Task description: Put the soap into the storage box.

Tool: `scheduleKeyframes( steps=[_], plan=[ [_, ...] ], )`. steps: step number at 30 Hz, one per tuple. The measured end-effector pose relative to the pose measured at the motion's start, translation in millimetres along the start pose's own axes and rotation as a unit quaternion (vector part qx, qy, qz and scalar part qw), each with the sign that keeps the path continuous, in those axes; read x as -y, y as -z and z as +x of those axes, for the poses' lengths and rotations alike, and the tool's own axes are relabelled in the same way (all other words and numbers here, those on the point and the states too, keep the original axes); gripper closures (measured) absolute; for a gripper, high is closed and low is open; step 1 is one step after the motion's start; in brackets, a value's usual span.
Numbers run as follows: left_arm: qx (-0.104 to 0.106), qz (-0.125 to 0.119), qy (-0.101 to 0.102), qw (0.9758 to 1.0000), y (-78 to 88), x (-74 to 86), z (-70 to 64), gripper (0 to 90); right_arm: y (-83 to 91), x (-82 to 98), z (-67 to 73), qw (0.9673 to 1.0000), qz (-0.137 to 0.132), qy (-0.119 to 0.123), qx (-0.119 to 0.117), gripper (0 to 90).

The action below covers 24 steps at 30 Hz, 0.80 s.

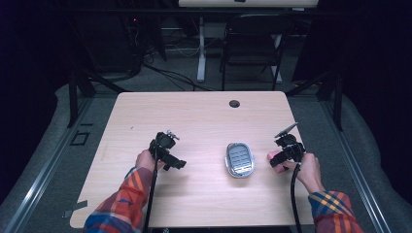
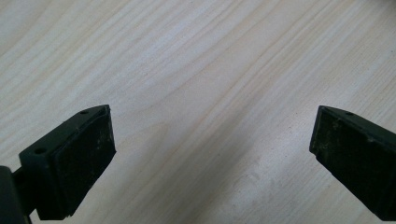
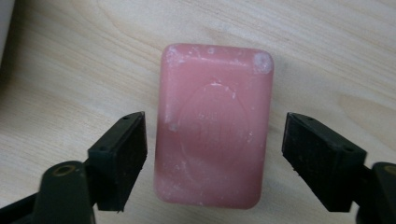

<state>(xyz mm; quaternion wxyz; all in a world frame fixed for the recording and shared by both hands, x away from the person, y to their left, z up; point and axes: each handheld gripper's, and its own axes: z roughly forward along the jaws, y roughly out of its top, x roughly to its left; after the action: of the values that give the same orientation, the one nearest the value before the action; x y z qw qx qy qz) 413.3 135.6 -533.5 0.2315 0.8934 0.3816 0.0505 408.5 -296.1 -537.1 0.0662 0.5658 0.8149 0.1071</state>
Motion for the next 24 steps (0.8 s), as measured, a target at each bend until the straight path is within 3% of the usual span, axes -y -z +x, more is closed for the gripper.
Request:
scheduleKeyframes(
  steps=[7, 8, 15, 17, 19, 20, 24],
  plan=[
    [0.0, 0.001, 0.0, 1.0, -0.4, -0.2, -0.5, 0.1, -4.3, 0.1, 1.8, 0.9999, 0.007, -0.008, 0.0, 28.0],
    [-0.001, 0.003, -0.002, 1.0, -0.3, -0.5, -0.7, 0.1, -4.8, -0.9, 0.6, 0.9998, 0.02, 0.004, 0.001, 29.9],
    [0.001, 0.001, -0.002, 1.0, 0.0, -0.3, -0.5, 0.1, -10.1, -1.6, 2.8, 0.9998, 0.019, -0.005, 0.0, 34.4],
    [0.001, 0.001, -0.001, 1.0, 0.0, -0.2, -0.3, 0.1, -10.5, -3.6, 5.2, 0.9995, 0.028, 0.001, 0.014, 36.7],
    [0.0, 0.001, -0.001, 1.0, 0.0, -0.2, -0.2, 0.1, -12.8, -2.8, 6.2, 0.9998, 0.012, -0.009, 0.01, 36.8],
    [0.001, 0.002, -0.002, 1.0, -0.1, -0.2, -0.2, 0.1, -10.7, -4.2, 5.8, 0.9996, 0.024, 0.001, 0.016, 36.9],
    [0.001, 0.002, -0.002, 1.0, 0.0, -0.2, -0.3, 0.1, -10.4, -4.4, 6.2, 0.9995, 0.025, 0.003, 0.018, 37.1]
  ],
)
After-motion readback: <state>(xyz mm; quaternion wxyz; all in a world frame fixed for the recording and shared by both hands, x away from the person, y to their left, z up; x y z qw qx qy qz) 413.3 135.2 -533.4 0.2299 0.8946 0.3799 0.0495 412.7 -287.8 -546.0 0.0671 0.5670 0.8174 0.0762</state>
